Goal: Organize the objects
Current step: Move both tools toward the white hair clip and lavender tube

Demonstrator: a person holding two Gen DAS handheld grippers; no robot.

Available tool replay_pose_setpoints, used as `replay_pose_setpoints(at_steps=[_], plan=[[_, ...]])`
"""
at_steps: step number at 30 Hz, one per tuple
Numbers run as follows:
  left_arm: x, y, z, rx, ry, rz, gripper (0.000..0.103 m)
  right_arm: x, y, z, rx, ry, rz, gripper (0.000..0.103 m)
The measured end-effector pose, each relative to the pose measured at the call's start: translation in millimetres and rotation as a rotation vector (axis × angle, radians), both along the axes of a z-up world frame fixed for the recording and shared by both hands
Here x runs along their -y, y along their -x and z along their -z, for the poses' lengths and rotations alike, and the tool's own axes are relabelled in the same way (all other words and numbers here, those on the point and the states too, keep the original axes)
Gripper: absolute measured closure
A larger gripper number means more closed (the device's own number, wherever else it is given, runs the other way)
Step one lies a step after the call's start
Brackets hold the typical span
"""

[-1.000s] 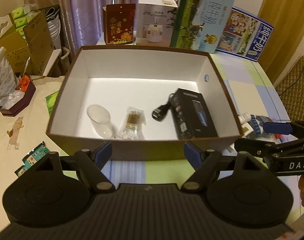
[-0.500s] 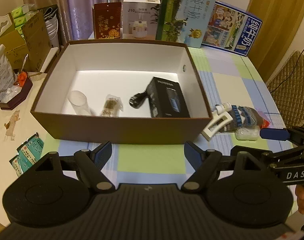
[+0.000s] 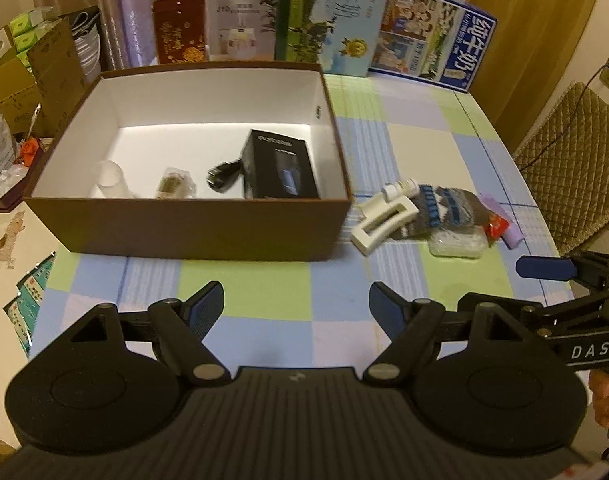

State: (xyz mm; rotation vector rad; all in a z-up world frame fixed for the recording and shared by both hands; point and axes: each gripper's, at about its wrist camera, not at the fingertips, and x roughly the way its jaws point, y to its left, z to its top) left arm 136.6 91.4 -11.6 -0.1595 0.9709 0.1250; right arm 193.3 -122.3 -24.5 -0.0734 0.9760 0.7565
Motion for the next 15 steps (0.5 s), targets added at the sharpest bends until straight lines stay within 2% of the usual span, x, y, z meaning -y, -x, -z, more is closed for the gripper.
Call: replay_pose_setpoints(at_steps=[8,15], plan=[[39.7,-4.2,14.9,-0.022,0.021,0.047,0.026,44.2,-8.1,4.1,-0.007,0.004,0.049,0.006],[73.0,-19.8,31.9,-0.021,-0.001,0.121,0.026,84.0,-17.5,8.9,0.001,0.015,0.116,0.006]])
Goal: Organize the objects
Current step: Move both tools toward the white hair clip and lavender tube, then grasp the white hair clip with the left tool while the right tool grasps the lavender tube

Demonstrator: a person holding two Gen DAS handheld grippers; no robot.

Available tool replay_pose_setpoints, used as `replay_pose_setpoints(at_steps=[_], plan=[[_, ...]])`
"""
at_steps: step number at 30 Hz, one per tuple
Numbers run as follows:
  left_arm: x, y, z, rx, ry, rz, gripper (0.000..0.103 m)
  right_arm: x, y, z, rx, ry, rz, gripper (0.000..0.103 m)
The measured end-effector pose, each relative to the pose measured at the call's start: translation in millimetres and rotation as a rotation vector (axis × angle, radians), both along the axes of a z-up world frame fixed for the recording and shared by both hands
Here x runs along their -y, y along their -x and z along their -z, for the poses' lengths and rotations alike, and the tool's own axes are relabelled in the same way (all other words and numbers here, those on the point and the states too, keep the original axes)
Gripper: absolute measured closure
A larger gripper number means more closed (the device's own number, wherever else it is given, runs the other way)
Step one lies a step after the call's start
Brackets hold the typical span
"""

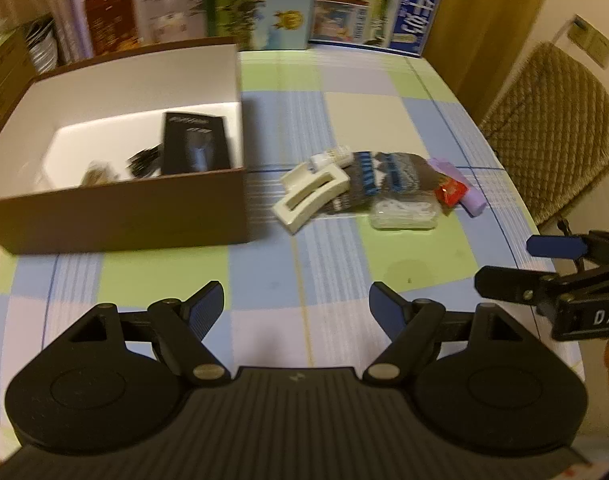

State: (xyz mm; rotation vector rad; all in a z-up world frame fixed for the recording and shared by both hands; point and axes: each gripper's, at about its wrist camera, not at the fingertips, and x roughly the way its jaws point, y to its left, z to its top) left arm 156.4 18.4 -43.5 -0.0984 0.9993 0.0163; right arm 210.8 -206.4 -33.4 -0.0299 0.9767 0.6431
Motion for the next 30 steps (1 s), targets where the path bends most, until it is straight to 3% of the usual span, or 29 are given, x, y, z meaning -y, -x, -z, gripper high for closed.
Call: replay_pose_setpoints(at_steps=[13,20,30], plan=[[31.6,-55.1,18.5,0.054,-0.109,0.279,0.029,57.0,-26.0,9.7,0.005,0.014,0.147,0.006],[25.8,-105.5,38.3,-0.016,-0.158,0.411,0.041,68.2,-41.0,17.7,-0.023,0.024,0.218,0.006],[30.3,-158.7,72.7,-0.138,-0.272,0.628,0.042,71.7,-54.8,29.4,-0.071,0.041,0.301,0.006]])
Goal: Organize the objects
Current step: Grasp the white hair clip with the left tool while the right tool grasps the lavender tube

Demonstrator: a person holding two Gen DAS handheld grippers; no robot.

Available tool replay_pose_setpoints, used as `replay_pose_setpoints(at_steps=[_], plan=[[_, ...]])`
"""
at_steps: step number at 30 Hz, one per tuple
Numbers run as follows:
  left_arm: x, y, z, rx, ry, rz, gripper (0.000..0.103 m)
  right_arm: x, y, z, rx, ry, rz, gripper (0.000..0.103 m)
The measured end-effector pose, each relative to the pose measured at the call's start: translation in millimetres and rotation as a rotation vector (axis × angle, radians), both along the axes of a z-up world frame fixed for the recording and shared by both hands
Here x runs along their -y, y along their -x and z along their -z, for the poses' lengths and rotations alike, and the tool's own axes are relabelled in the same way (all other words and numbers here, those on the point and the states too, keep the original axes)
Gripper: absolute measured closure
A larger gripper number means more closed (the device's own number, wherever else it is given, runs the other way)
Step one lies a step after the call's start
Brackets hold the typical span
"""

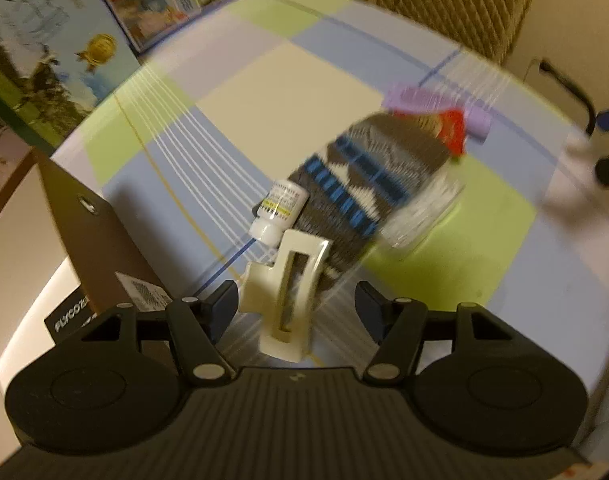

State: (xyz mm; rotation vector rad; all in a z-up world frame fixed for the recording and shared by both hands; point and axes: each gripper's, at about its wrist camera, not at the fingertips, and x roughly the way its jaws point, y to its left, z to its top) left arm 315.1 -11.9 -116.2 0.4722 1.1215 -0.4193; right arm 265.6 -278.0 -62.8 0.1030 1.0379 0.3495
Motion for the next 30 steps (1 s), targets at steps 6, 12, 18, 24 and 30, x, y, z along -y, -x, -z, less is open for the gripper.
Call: replay_pose_setpoints(at_steps=[6,12,18,24,30], plan=[[-2.6,-17.6,23.6,-0.079,-0.048,0.002,0.052,3.5,-5.2,6.8,-0.023,0.01,0.025,0.006],[-1.9,-15.5,24.9,-0.07,-0.022,-0.073,0.063,8.7,-18.0,12.7,-0.006,0.034,0.015,0.006],[2.5,-3.2,17.0,-0.057,0.013,-0.236,0.063,14.0,-41.0,18.8,0.076,0.037,-0.034,0.018],[2.9,18.6,11.5,-0.061,0.084,-0.42,0.063,-1.1,-65.1,38.7,0.109,0.063,-0.179,0.042],[-7.0,40.5,15.6,-0.074,0.124,-0.592,0.063,-20.9,-77.2,60.8,0.125,0.106,-0.26,0.057]])
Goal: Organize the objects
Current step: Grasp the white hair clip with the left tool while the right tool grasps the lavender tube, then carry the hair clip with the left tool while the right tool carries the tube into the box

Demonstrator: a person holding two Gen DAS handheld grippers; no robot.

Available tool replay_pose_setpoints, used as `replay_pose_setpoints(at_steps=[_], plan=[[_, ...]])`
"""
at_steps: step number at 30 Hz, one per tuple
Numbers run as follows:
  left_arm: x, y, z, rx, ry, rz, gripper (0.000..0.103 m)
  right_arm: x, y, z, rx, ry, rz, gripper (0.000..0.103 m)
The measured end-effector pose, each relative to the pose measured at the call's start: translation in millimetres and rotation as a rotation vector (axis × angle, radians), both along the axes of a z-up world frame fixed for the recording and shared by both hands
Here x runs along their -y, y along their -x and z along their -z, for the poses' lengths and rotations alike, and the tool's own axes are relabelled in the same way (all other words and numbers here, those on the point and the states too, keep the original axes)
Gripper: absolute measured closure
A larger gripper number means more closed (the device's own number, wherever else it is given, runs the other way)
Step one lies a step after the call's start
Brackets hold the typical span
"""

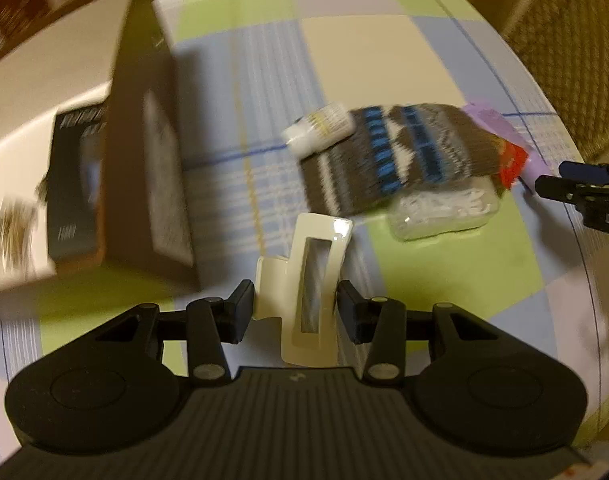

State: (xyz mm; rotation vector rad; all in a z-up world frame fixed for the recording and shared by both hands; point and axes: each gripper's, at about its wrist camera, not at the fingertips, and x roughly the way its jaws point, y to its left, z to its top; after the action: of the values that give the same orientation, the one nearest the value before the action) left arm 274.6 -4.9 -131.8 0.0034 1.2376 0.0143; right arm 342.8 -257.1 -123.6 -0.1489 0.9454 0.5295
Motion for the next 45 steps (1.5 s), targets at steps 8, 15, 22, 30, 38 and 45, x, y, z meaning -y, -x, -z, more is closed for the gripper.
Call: replay_pose_setpoints(at_steps=[8,15,22,30,38,45], plan=[[-21.4,25.6,-1.5,-0.002,0.0,-0.105,0.063,7.6,8.6,9.4,-0.003,-0.016,-0.011,0.078],[-31.4,54.7,-2.7,-0.017,-0.02,-0.166,0.063,41.4,64.4,3.1,-0.087,-0.044,-0.042,0.078],[-35.0,76.9,-5.5,-0.025,-0.037,-0.188,0.063,49.2,94.2,0.3,-0.131,-0.06,-0.062,0.071],[-18.2,70.9,2.9,-0.005,-0.03,-0.137,0.065,25.3,77.3,10.3,-0.06,-0.002,-0.039,0.054],[-18.2,66.5,11.5,0.008,-0.046,-0.129,0.067,12.2,79.6,14.0,-0.005,0.043,-0.039,0.069],[-17.9,64.8,11.0,0.029,-0.053,-0.119,0.068,7.6,87.3,13.1,0.005,0.069,-0.055,0.071]])
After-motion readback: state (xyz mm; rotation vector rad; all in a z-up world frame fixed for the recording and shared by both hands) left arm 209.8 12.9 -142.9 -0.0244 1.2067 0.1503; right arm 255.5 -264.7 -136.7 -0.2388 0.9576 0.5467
